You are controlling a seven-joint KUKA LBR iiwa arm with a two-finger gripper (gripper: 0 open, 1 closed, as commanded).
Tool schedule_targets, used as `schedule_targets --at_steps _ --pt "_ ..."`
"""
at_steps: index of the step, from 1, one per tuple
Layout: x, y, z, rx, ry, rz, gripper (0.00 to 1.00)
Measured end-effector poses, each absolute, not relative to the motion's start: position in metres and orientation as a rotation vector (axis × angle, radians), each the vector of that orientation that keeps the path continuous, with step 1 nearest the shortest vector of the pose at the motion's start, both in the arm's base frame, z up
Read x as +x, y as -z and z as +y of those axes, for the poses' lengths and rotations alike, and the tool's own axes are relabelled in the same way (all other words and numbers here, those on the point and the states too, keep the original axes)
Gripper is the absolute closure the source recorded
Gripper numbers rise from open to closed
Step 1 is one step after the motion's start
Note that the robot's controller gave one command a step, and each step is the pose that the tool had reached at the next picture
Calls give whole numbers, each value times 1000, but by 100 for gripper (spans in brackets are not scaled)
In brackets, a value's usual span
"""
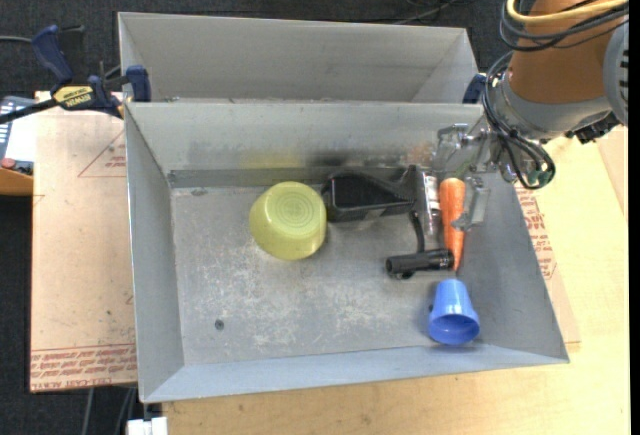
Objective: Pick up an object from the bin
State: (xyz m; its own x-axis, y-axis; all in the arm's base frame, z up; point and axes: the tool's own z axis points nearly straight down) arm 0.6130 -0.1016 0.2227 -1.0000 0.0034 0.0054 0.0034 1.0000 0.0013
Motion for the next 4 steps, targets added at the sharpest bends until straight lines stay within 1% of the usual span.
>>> schedule_targets --at_steps 1,2,3,4 --pt "614 -228 -101 0 0 -3144 0" --pt "558 -157 -131 463 3 -3104 0" --pt "557 -144 -138 279 0 -3135 0" --pt "564 -137 -136 154 3 -3146 0"
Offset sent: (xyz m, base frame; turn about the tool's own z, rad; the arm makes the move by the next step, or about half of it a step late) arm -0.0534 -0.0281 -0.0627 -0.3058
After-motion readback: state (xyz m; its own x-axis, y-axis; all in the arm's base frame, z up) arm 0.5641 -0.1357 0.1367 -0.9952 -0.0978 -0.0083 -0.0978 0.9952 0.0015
